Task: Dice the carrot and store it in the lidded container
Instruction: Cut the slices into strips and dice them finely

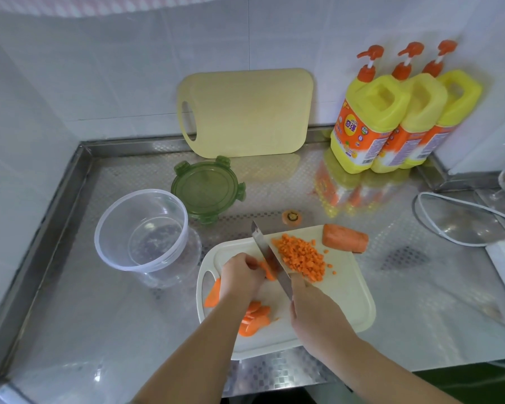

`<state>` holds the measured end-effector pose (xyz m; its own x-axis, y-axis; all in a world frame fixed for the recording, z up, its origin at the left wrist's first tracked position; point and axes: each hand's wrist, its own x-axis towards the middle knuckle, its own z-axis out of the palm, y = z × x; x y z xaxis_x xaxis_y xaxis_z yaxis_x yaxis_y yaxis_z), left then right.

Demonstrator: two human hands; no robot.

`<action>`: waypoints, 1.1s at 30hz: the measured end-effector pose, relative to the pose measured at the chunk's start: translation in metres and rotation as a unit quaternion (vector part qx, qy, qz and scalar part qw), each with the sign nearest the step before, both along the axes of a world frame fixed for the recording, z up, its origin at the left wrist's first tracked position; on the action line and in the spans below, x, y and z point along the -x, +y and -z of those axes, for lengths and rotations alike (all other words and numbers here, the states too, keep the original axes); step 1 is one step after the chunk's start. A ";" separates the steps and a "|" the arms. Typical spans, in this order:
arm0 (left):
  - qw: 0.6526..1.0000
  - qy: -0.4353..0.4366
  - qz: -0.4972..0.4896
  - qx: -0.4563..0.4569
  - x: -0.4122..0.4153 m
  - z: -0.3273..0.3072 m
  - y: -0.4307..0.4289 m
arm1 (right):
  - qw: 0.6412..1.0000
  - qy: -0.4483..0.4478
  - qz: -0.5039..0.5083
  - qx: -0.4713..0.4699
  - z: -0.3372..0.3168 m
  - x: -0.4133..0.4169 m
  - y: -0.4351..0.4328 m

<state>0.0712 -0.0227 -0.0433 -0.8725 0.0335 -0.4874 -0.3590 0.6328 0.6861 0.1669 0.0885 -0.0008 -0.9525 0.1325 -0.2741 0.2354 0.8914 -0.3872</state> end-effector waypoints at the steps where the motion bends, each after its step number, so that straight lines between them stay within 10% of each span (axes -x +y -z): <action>1: 1.000 -0.001 -0.003 -0.004 0.000 0.000 0.000 | 1.000 -0.001 -0.005 -0.005 0.000 0.000 -0.002; 33: 1.000 -0.018 -0.016 -0.017 0.004 -0.001 0.001 | 0.999 -0.047 0.000 0.011 0.010 0.007 -0.007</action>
<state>0.0674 -0.0220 -0.0425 -0.8553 0.0226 -0.5177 -0.4039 0.5969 0.6932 0.1599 0.0818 -0.0105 -0.9221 0.1258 -0.3659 0.2721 0.8832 -0.3819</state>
